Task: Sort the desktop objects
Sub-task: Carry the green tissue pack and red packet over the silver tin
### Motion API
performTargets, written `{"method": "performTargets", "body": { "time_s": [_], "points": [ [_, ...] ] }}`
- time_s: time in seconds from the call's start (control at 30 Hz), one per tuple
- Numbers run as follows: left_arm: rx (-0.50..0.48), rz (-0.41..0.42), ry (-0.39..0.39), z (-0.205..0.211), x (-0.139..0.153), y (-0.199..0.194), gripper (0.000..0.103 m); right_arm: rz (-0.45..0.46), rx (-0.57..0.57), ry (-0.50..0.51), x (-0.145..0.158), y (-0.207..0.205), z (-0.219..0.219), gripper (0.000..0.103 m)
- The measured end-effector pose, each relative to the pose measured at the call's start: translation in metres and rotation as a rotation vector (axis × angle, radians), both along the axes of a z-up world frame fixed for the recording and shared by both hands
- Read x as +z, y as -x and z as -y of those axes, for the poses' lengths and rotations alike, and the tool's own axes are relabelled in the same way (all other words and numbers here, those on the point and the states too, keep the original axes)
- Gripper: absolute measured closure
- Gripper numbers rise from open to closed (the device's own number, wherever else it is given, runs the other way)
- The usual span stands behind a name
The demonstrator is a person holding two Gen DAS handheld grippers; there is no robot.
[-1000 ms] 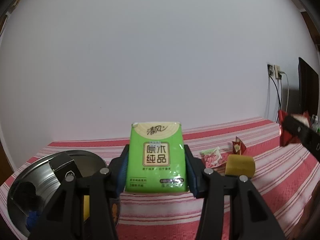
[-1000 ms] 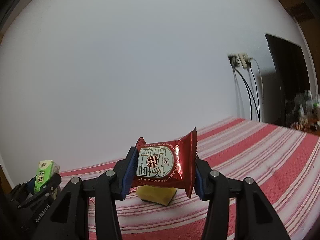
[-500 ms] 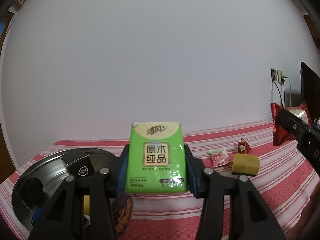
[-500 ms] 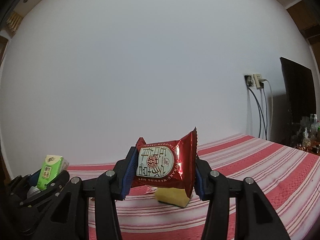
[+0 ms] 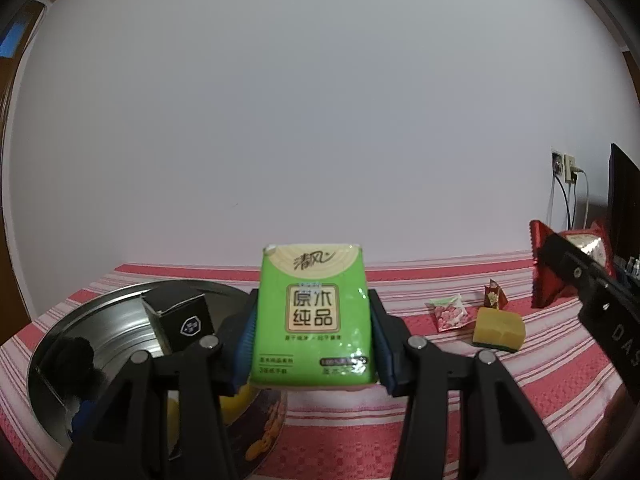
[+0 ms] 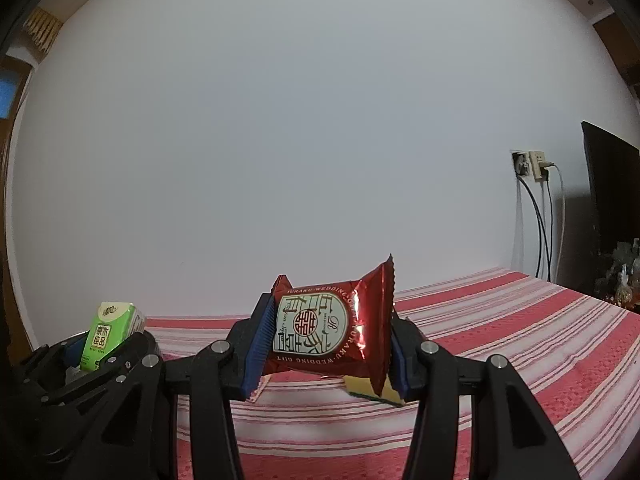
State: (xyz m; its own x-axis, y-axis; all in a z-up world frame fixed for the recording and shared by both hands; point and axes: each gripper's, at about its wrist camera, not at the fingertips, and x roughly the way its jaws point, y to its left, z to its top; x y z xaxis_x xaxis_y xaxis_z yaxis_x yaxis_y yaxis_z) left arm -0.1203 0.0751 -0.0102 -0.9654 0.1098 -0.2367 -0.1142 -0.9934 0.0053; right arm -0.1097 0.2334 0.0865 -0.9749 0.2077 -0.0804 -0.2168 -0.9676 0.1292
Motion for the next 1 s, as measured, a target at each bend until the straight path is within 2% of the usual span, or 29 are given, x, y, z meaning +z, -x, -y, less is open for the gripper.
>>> {"method": "performTargets", "body": {
  "time_s": [0.5, 0.77, 1.0],
  "points": [
    [0.053, -0.031, -0.015, 0.036, 0.006, -0.025, 0.054, 0.008, 0.085, -0.019, 0.0, 0.008, 0.045, 0.051],
    [0.185, -0.026, -0.024, 0.083, 0.01, -0.028, 0.054, 0.0, 0.209, -0.03, 0.001, 0.02, 0.092, 0.051],
    [0.291, 0.018, -0.042, 0.119, 0.007, -0.02, 0.054, 0.006, 0.337, -0.038, 0.004, 0.031, 0.135, 0.051]
  ]
}}
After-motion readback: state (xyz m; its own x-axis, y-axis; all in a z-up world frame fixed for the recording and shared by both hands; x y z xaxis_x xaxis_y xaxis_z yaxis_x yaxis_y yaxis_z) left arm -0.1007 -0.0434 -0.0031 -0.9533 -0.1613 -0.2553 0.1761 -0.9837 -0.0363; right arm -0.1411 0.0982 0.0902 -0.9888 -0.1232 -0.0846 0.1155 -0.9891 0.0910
